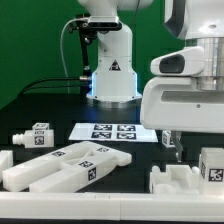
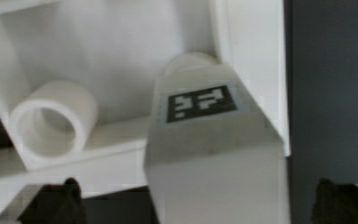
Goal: Assemble chair
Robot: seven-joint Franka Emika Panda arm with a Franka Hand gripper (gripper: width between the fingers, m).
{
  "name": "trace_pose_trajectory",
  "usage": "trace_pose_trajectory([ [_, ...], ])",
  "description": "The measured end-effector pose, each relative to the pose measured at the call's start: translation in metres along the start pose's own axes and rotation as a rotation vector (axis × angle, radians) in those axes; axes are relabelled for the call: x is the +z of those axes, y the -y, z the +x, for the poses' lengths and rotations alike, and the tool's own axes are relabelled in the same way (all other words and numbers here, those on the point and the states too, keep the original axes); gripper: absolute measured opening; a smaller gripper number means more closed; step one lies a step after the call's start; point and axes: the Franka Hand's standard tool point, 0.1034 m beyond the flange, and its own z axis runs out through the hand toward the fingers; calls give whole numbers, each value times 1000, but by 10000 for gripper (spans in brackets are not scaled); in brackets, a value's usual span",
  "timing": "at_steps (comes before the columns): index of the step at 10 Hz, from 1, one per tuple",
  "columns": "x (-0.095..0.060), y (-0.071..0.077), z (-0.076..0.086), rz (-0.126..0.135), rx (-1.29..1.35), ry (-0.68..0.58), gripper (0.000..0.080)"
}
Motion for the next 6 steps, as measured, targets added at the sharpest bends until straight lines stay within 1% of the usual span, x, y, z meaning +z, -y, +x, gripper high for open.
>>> trace_pose_trajectory([
  [1, 0, 0, 0, 0, 14, 0, 526],
  [2, 0, 0, 0, 1, 89, 0, 376],
  [3, 0, 0, 0, 1, 169, 1, 284],
  [5, 0, -2, 0, -3, 344, 3, 284],
  [6, 1, -5, 0, -11, 523, 11, 284],
])
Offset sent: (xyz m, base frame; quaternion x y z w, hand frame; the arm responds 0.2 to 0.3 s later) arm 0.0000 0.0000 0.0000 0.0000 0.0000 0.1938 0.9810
